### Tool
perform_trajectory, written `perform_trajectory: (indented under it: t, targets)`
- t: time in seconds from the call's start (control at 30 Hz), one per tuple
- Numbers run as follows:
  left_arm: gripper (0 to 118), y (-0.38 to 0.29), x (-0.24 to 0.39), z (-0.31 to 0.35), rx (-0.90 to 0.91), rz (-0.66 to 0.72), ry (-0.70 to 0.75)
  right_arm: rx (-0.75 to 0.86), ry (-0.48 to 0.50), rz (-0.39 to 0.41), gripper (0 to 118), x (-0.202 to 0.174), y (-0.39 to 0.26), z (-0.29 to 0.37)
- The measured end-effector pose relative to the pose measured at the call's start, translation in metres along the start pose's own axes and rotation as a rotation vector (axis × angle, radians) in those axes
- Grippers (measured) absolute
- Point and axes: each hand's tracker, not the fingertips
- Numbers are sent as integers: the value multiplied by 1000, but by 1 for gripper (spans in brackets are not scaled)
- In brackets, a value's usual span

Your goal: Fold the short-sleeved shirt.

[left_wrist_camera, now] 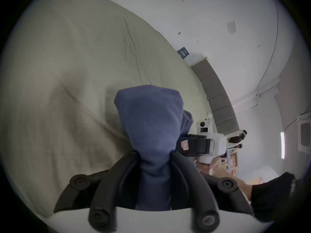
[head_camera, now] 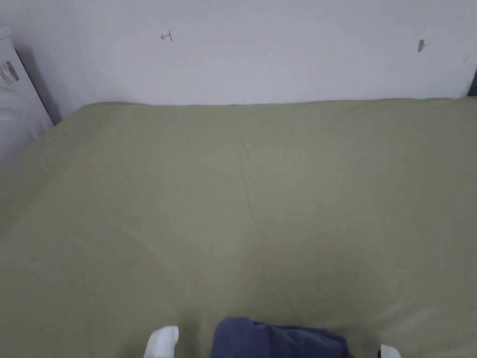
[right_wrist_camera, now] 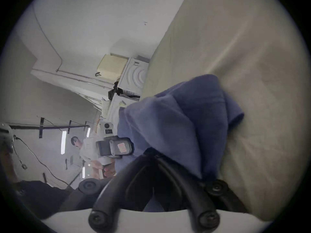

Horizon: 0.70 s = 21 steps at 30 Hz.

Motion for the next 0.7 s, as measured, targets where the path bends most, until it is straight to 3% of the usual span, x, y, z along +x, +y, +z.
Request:
perform_trajectory:
  t: [0.17, 0.27, 0.37, 0.53, 0.6, 0.7]
  targets:
    - [20, 12, -8, 22, 5, -11, -12, 34, -35, 95, 2, -23, -4, -1]
    - [20, 28, -16, 75, 88, -87, 59, 48, -71, 207, 1, -45, -1, 3]
    - [20, 52, -48, 147, 111, -65, 126, 54, -81, 292, 1, -70, 1, 6]
    - [20, 76, -140, 262, 101, -21, 292, 76, -94, 317, 1, -105, 2, 14]
    - [20, 82, -182, 292, 86, 18, 286, 76, -121, 331, 2, -113, -2, 16]
    - [20, 90, -239, 315, 13, 141, 490, 73, -143, 320, 2, -112, -8, 20]
